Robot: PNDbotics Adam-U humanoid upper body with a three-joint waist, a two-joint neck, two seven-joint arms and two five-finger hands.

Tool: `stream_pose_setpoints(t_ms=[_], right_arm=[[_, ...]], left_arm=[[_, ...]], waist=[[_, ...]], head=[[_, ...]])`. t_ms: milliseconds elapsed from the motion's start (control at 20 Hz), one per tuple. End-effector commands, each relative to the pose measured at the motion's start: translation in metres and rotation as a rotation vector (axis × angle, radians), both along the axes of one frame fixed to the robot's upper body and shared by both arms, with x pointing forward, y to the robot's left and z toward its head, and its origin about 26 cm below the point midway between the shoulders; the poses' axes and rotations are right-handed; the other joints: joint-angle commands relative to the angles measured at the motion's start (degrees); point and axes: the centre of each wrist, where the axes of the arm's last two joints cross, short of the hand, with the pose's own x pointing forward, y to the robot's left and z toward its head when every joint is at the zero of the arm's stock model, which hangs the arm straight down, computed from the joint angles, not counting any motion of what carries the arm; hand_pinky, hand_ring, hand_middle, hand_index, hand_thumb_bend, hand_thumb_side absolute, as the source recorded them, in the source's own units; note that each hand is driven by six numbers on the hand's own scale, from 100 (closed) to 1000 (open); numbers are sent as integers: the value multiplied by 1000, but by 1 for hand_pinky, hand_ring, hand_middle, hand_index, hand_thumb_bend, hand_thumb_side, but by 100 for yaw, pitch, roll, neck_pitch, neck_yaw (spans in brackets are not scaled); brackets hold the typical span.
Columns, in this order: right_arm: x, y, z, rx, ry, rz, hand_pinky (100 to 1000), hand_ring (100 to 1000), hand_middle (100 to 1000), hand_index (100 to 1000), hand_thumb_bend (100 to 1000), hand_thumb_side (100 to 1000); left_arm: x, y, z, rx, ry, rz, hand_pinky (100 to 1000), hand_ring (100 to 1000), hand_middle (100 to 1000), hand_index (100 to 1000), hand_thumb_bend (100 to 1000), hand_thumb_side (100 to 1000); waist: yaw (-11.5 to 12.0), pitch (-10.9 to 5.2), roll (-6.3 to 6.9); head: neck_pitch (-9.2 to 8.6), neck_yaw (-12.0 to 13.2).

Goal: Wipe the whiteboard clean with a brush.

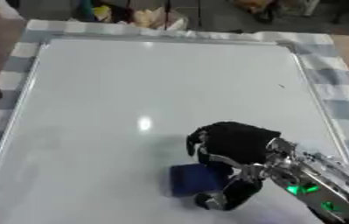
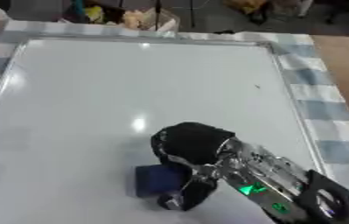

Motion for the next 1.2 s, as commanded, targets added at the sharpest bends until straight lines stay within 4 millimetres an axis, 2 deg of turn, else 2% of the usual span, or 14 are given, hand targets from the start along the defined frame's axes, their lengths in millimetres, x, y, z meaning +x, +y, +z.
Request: stream_pose_setpoints(t_ms=[50, 450, 900, 1200], right_arm=[[-1, -3, 7, 11, -10, -3, 784, 829, 700, 100, 393, 354], [-1, -4, 7, 35, 44, -7, 776, 821, 682, 100, 383, 315], [-1, -5, 6, 66, 46, -24, 711, 777, 614, 100, 359, 305], [-1, -7, 5, 74, 42, -37, 716, 785, 630, 100, 364, 277]], left_arm=[[-3, -2, 5, 6, -22, -5, 374, 680, 551, 628, 114, 946], [-3, -2, 5, 7, -18, -4, 373, 681, 551, 627, 113, 946], [-3, -2, 5, 9, -17, -4, 373, 683, 551, 627, 112, 945], [-3, -2, 5, 10, -16, -6, 373, 683, 551, 626, 112, 945]], waist=[[4, -98, 28], [-4, -89, 19], [-15, -77, 17], [-10, -73, 20]], head=[[-70, -5], [-71, -1], [-87, -1], [-103, -7]])
